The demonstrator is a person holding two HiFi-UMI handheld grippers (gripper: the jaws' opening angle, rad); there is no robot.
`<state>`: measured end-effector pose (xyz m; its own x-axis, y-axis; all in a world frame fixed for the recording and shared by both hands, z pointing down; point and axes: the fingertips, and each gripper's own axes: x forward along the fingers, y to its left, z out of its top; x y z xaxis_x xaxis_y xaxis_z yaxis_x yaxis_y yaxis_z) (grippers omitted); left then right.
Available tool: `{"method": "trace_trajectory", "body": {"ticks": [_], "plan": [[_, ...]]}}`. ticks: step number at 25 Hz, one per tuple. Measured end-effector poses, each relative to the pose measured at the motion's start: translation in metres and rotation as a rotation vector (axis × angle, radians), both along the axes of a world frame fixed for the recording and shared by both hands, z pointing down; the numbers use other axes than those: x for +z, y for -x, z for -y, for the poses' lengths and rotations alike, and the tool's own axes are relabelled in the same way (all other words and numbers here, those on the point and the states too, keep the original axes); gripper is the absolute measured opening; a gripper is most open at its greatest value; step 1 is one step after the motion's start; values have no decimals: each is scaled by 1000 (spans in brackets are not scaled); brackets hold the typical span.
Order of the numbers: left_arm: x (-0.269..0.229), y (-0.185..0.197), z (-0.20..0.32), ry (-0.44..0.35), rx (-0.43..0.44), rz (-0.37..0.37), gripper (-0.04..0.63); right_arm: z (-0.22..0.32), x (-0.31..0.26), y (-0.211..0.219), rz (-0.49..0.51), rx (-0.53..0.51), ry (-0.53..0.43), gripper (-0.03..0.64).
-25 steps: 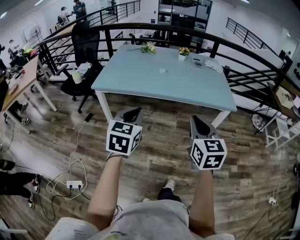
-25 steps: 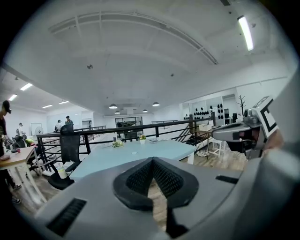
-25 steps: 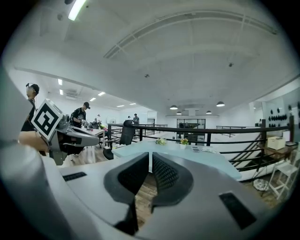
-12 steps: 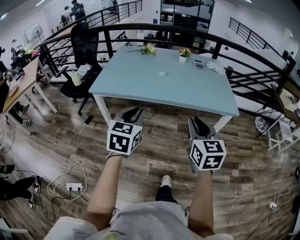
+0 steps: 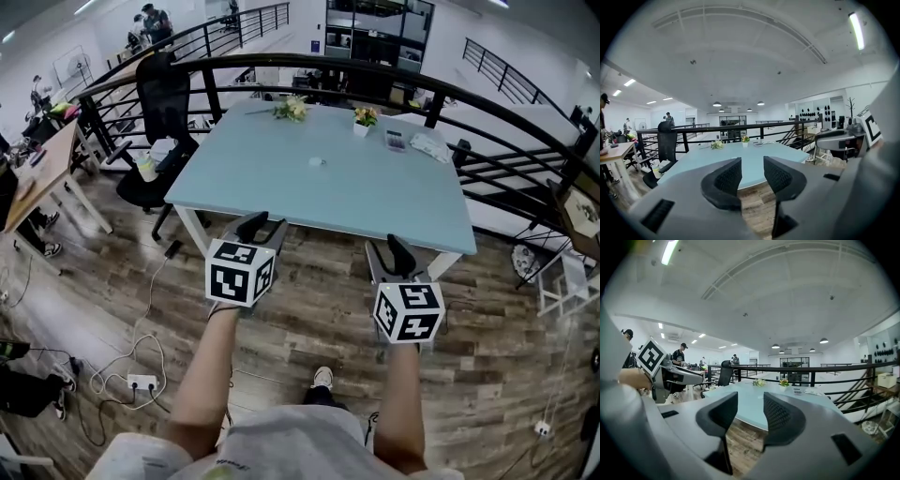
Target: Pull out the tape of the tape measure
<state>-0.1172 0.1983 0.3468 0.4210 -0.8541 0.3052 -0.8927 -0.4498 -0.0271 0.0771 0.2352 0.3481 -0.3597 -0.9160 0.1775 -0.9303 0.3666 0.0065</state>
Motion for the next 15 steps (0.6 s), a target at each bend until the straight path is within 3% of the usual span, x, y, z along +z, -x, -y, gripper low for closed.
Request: {"method": "trace_trajectory", "body": {"ticks": [7, 15], "plan": [[6, -26, 40, 14, 4, 15, 186, 45, 0, -17, 4, -40, 6, 240], [10, -47, 79, 36, -2, 7, 219, 86, 9, -34, -10, -69, 47, 287]]}}
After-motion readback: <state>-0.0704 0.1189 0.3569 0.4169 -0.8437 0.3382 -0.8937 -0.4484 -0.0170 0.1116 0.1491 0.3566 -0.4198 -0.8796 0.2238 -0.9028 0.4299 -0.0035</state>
